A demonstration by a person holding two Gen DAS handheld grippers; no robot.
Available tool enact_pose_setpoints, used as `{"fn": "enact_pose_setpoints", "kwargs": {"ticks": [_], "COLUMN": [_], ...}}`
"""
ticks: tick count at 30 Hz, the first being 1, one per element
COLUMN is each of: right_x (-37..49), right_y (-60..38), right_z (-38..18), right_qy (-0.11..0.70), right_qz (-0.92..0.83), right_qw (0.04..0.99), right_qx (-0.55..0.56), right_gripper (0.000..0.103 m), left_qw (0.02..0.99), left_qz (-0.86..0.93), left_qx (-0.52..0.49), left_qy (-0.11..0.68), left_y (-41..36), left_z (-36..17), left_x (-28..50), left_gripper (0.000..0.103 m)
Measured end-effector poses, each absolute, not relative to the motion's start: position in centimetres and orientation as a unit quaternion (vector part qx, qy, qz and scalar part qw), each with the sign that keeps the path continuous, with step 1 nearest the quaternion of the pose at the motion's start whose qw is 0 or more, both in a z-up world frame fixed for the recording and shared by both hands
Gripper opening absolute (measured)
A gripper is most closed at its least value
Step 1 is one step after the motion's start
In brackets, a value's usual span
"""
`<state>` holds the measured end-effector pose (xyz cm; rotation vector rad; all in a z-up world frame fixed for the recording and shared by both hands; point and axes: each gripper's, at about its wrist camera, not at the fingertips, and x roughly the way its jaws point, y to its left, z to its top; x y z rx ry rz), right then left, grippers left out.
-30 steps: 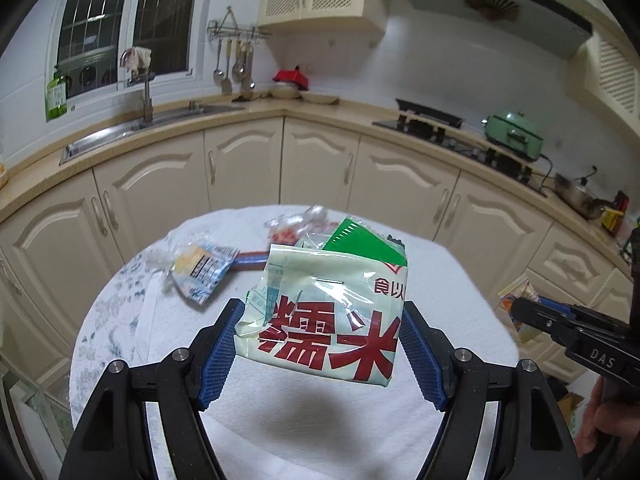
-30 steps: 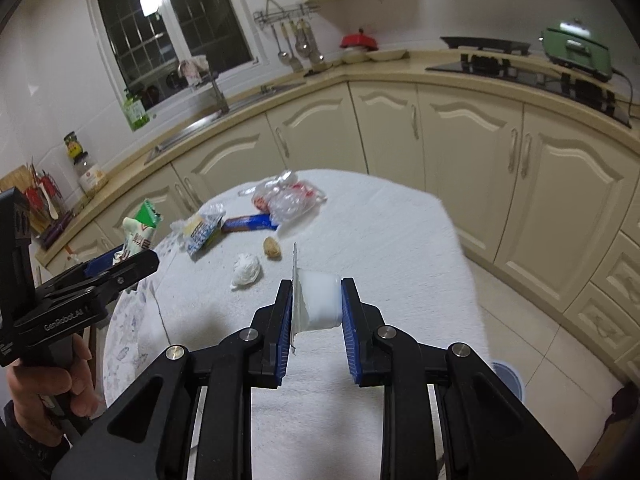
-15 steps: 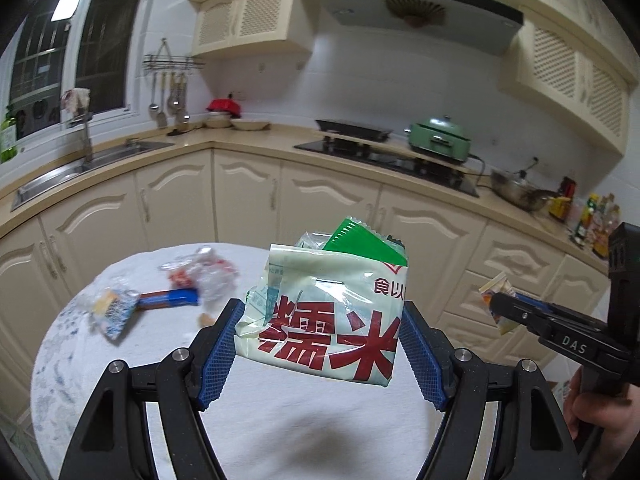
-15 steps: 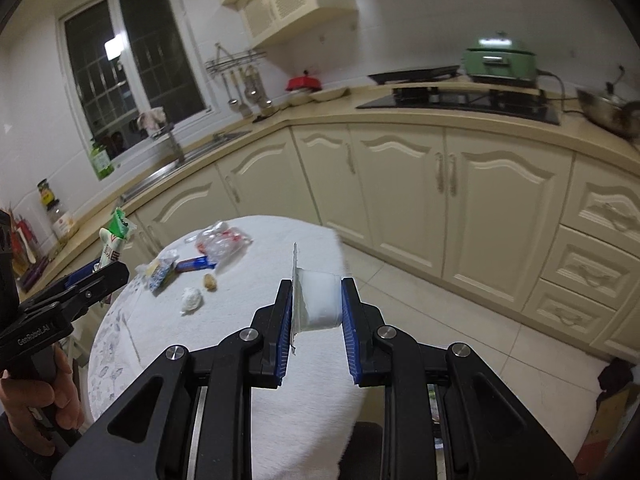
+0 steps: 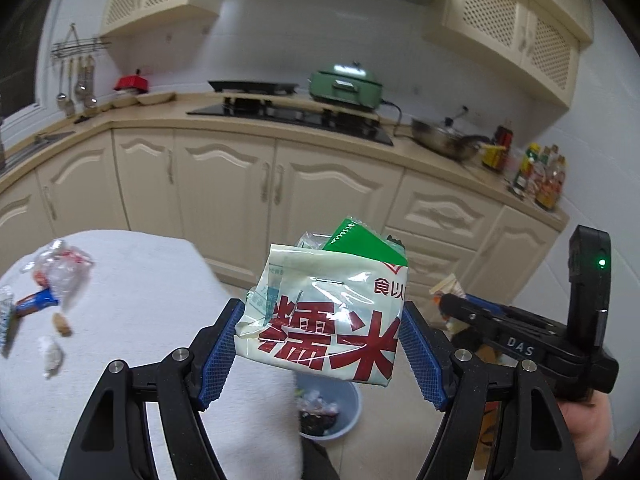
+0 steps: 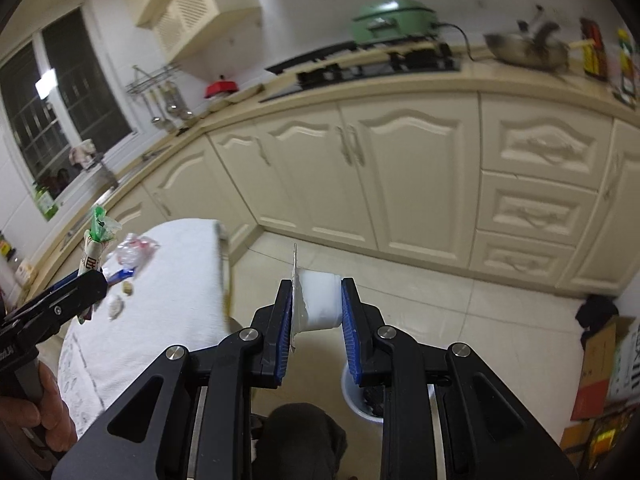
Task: Collect trash
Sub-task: 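Carry both items over the wastebasket and open both tools to drop them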
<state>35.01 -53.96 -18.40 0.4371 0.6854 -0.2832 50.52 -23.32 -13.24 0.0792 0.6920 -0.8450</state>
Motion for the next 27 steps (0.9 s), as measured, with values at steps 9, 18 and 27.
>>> {"fn": "enact_pose_setpoints", "kwargs": {"ticks": [9, 18, 27], "right_x": [36.0, 37.9, 38.4], "right_y": [-58.2, -61.4, -63.1], "right_z": [-23.1, -28.0, -31.5], "right_qy": [0.363, 0.397, 0.414], "right_qz": [-0.151, -0.155, -0.17], "right_qw": [0.885, 0.858, 0.833], "right_qx": [0.25, 0.286, 0.325], "right_gripper": [0.023, 0.026, 0.063], "left_qw": [0.816, 0.786, 0.789], "left_qz": [-0.423, -0.412, -0.383], "left_qx": [0.078, 0.125, 0.157], "left_qy": [0.387, 0.444, 0.454], "left_y": [-32.2, -42.2, -47.4], "left_z": [-15.4, -19.4, -21.1], "left_x": [56.3, 62.8, 65.7], "left_gripper": [0.071, 0.073, 0.102]}}
